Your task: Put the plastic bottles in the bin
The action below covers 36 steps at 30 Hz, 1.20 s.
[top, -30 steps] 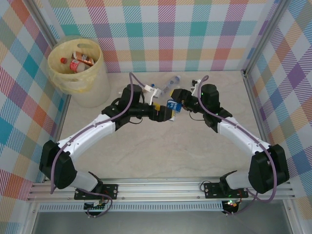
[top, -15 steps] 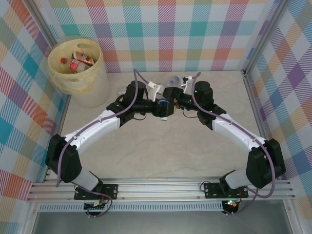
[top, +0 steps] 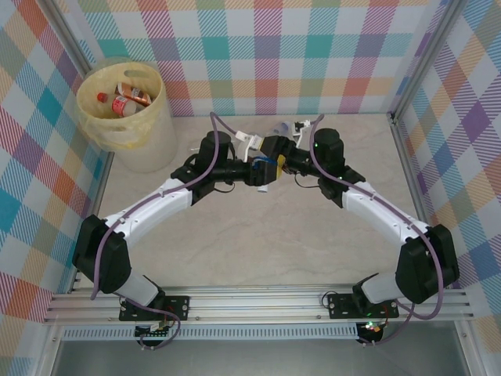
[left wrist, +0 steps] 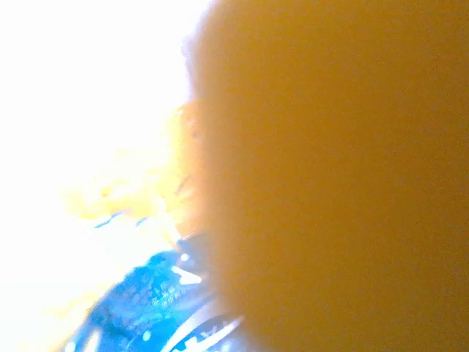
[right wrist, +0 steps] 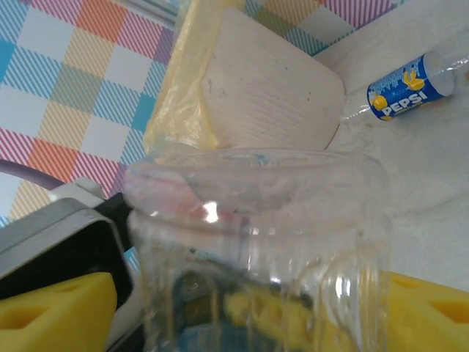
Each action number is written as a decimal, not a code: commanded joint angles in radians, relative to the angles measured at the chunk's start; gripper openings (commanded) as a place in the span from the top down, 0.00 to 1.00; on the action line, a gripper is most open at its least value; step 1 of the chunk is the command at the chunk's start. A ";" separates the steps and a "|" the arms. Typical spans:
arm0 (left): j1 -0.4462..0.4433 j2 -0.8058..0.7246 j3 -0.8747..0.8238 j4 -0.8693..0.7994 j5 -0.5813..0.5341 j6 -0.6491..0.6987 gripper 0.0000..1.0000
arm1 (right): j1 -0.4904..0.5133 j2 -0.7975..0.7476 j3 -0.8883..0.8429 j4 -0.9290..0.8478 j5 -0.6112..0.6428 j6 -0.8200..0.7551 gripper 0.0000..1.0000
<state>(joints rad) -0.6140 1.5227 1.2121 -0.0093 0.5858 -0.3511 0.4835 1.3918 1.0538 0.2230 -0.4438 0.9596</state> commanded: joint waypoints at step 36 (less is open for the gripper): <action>0.448 0.152 0.655 -0.299 -1.146 0.230 0.43 | -0.051 -0.395 -0.222 -0.368 0.583 -0.128 0.00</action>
<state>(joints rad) -0.2070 1.6428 1.8011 -0.3584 -0.5171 -0.1459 0.4332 1.0199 0.8082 -0.1234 0.1421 0.8722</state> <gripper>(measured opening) 0.643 0.996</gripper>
